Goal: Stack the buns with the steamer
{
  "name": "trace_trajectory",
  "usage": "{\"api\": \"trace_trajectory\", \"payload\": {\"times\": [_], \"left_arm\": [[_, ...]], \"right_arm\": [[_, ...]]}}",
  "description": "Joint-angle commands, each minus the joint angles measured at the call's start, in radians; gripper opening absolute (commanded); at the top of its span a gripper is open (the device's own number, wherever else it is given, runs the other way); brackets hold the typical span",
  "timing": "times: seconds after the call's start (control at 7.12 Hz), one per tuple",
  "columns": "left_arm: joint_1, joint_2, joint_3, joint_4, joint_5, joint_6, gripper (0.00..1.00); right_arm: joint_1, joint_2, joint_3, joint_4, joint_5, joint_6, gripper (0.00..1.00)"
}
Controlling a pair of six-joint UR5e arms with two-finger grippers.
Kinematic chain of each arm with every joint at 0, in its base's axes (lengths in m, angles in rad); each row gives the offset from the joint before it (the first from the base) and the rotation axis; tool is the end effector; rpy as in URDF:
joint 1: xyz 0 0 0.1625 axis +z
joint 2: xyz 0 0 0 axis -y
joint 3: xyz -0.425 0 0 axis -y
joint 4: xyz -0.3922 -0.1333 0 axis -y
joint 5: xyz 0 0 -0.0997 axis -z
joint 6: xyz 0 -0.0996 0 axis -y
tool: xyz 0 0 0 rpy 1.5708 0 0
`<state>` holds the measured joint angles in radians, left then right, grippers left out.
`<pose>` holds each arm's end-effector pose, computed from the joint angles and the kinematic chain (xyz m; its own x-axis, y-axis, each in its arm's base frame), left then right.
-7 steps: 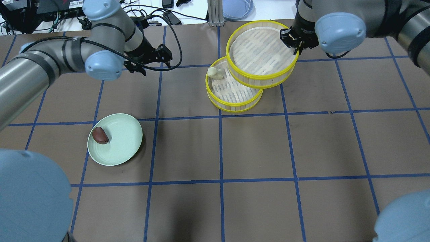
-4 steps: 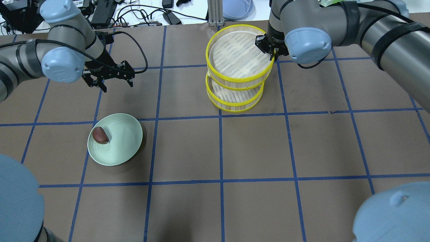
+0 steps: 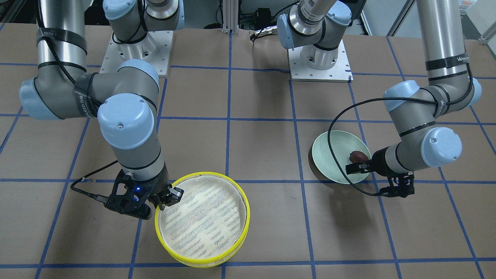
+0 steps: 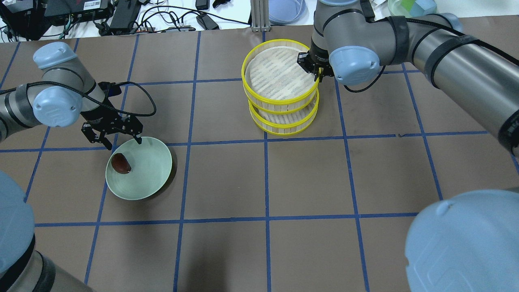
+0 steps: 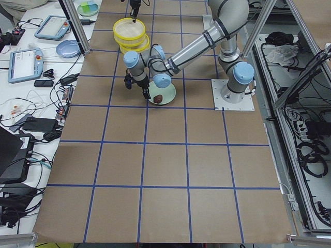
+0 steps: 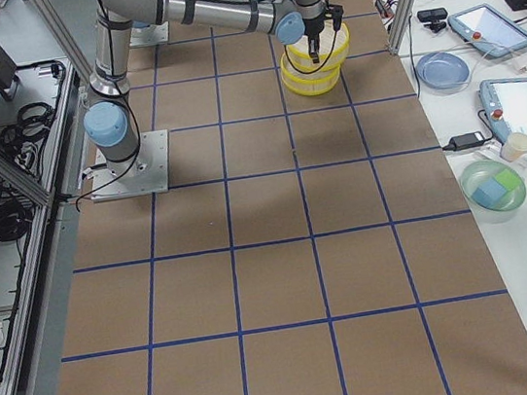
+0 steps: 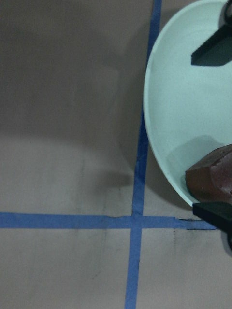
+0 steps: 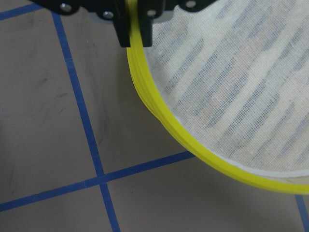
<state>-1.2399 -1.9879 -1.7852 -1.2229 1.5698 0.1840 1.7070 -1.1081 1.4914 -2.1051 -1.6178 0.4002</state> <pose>0.0547 -0.5697 0.1960 -0.9868 -0.1535 0.0521 -0.1336 0.9521 0.2749 0.2180 -0.6433 0.3128 -0.9646 0.2631 -0.0158 0.2623 0.9522 -0.1566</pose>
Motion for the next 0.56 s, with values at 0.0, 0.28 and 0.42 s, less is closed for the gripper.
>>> {"api": "trace_trajectory", "payload": {"times": [0.0, 0.28, 0.42], "left_arm": [[0.004, -0.019, -0.019, -0.035, 0.012, 0.000, 1.00], [0.004, -0.015, -0.017, -0.052, 0.013, 0.000, 0.98], [0.004, -0.015, -0.008, -0.052, 0.013, -0.011, 0.99]], "right_arm": [[0.000, 0.007, 0.003, 0.032, -0.005, -0.007, 0.00], [-0.001, 0.001, 0.003, 0.077, -0.014, -0.012, 0.00], [-0.001, 0.002, 0.003, 0.074, -0.014, -0.011, 0.00]]}}
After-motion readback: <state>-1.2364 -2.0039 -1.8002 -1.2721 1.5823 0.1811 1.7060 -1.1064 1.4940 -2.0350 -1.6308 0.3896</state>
